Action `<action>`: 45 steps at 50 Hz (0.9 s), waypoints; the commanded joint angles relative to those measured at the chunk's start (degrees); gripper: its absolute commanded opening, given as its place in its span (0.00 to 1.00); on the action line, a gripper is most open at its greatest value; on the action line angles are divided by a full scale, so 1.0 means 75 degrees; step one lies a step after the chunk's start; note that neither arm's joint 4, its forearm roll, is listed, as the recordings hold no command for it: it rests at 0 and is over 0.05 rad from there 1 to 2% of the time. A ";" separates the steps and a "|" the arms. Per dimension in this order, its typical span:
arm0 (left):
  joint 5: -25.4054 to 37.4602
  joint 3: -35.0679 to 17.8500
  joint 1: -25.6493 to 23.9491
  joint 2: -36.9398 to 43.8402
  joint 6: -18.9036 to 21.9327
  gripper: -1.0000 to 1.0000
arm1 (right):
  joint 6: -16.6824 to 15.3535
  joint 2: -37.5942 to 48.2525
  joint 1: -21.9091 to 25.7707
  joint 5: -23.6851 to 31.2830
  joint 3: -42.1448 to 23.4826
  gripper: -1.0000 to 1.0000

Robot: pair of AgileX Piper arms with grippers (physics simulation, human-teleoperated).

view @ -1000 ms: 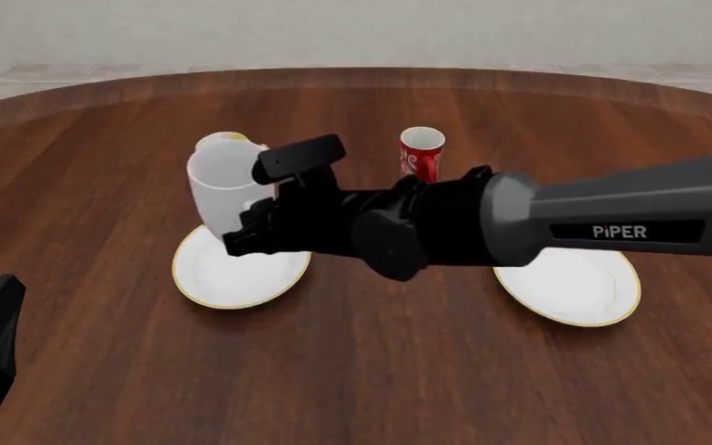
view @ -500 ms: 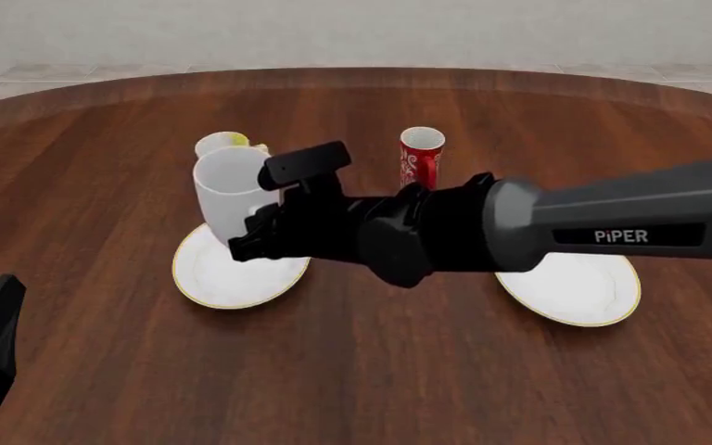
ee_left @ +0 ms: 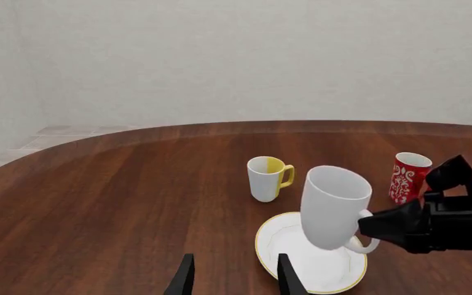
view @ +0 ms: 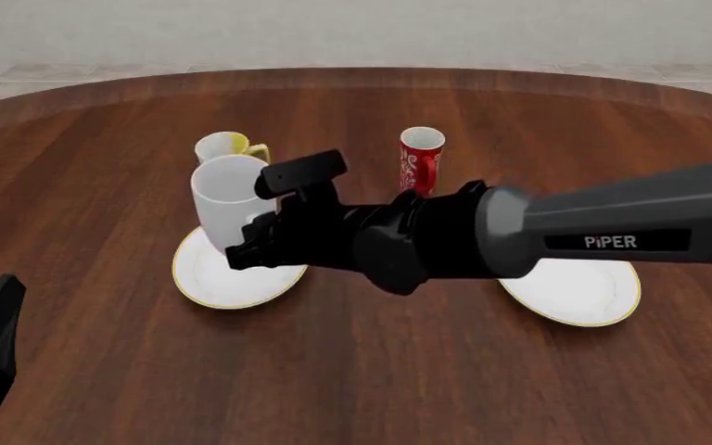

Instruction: Put the white mug on the left plate.

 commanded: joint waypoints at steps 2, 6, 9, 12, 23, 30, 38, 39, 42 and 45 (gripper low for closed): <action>0.0000 0.0000 0.0000 0.0000 0.0001 1.00 | 0.0095 0.0043 0.0020 -0.0034 -0.0019 0.00; 0.0000 0.0000 0.0000 0.0000 0.0000 1.00 | 0.0102 0.0048 0.0016 -0.0037 -0.0006 0.00; 0.0000 0.0000 -0.0001 0.0001 -0.0001 1.00 | 0.0109 0.0050 0.0010 -0.0032 -0.0006 0.00; 0.0000 0.0000 0.0000 -0.0001 0.0001 1.00 | 0.0107 0.0073 0.0014 -0.0049 -0.0004 0.00; 0.0000 0.0000 -0.0001 0.0001 0.0000 1.00 | 0.0155 0.0169 0.0028 -0.0122 0.0020 0.00; 0.0000 0.0000 0.0000 0.0000 -0.0001 1.00 | 0.0166 0.0182 0.0051 -0.0126 0.0019 0.00; 0.0000 0.0000 0.0001 -0.0001 0.0000 1.00 | 0.0190 0.0210 0.0070 -0.0130 0.0014 0.00; 0.0000 0.0000 0.0000 0.0000 0.0000 1.00 | 0.0197 0.0207 0.0078 -0.0133 0.0012 0.00; 0.0000 0.0000 0.0000 0.0001 0.0000 1.00 | 0.0191 0.0213 0.0086 -0.0125 0.0008 0.00; 0.0000 0.0000 0.0000 -0.0001 0.0001 1.00 | 0.0195 0.0213 0.0072 -0.0128 0.0011 0.00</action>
